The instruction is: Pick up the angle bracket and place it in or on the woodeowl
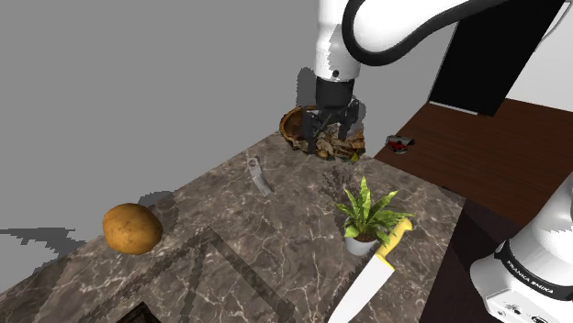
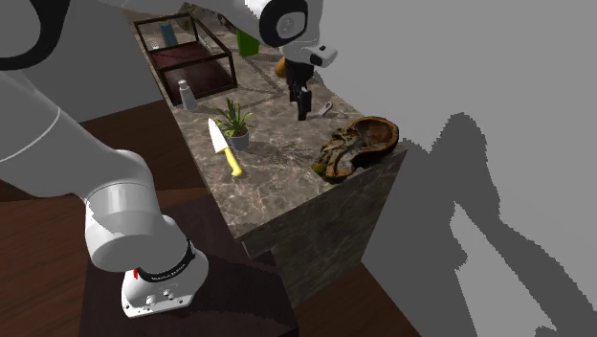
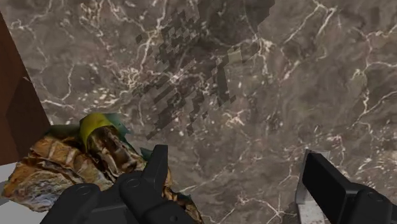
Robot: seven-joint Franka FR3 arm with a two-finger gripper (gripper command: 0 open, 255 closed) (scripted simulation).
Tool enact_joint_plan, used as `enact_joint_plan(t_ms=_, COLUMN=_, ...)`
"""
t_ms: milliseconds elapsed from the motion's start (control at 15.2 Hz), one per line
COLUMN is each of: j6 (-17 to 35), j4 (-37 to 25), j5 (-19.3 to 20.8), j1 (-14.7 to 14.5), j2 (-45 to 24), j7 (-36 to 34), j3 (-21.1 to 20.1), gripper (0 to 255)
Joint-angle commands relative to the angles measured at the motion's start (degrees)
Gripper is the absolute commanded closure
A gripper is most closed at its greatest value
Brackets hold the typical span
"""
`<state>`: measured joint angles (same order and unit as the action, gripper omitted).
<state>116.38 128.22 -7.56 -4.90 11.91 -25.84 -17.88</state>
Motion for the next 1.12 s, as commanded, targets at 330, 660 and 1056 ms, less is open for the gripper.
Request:
enact_joint_plan(t_ms=330, j6=4.4, j4=-11.1, j5=7.0, j1=-1.6, j2=-15.8, j7=-12.1, j3=-4.0, gripper=0)
enact_joint_plan(t_ms=660, j6=4.4, j4=-22.2, j5=13.3, j1=-4.8, j2=-27.8, j7=-20.0, j3=-4.1, gripper=0)
enact_joint_plan(t_ms=1056, j6=5.4, j4=-27.9, j5=16.6, j1=-7.3, j2=-35.0, j7=-23.7, j3=-3.1, gripper=0)
